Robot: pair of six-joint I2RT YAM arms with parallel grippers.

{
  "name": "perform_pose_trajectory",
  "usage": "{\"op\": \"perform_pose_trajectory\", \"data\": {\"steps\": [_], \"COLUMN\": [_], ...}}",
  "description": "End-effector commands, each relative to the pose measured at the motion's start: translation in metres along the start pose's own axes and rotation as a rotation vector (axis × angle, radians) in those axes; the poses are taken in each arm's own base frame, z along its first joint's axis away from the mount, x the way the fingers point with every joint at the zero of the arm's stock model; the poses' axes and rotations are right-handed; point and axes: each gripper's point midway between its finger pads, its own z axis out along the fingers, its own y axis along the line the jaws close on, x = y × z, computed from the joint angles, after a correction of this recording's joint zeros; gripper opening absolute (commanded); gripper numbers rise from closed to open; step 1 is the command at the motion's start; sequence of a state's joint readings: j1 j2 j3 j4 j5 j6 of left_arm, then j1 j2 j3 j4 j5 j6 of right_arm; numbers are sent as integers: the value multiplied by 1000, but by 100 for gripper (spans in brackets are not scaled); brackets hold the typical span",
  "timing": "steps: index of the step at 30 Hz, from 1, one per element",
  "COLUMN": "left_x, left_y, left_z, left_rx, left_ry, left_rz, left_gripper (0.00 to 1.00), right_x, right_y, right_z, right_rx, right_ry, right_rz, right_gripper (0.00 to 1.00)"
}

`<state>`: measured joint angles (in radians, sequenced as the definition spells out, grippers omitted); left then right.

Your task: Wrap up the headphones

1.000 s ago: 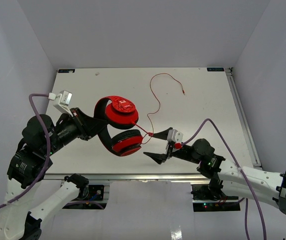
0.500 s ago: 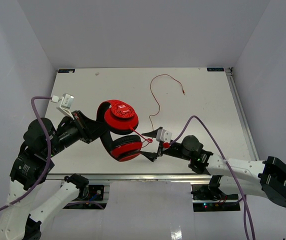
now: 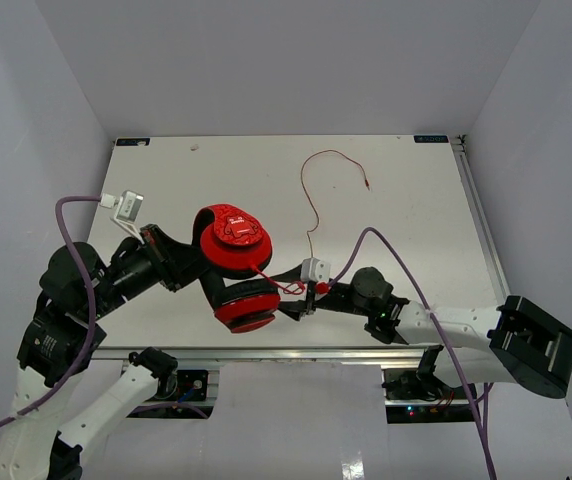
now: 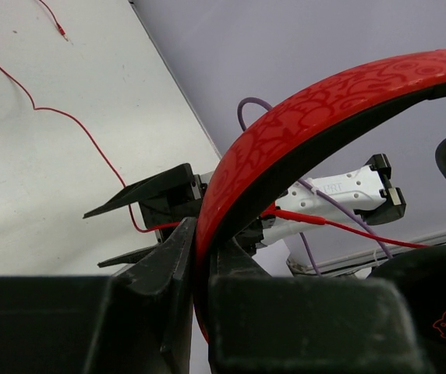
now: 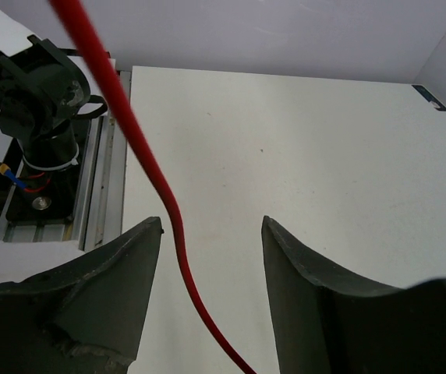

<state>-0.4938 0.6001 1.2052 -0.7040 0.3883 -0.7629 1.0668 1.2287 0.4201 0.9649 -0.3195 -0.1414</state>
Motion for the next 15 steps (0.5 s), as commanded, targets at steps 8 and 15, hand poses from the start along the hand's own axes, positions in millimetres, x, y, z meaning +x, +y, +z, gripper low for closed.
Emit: {"op": "perform_pose_trajectory", "data": {"steps": [8,15], "left_x": [24,59], "left_y": [-42,-33], "left_z": [-3,2], "left_rx": [276,374], "left_ry": [166,344], "left_rz": [39,50], "left_gripper": [0,0], "right_x": [-25,-30], "right_y": [-23,-41], "right_z": [-2,1], "right_rx": [110,172], "right_ry": [-48,14], "right_rz": [-17,-27], "right_gripper": [8,8]}}
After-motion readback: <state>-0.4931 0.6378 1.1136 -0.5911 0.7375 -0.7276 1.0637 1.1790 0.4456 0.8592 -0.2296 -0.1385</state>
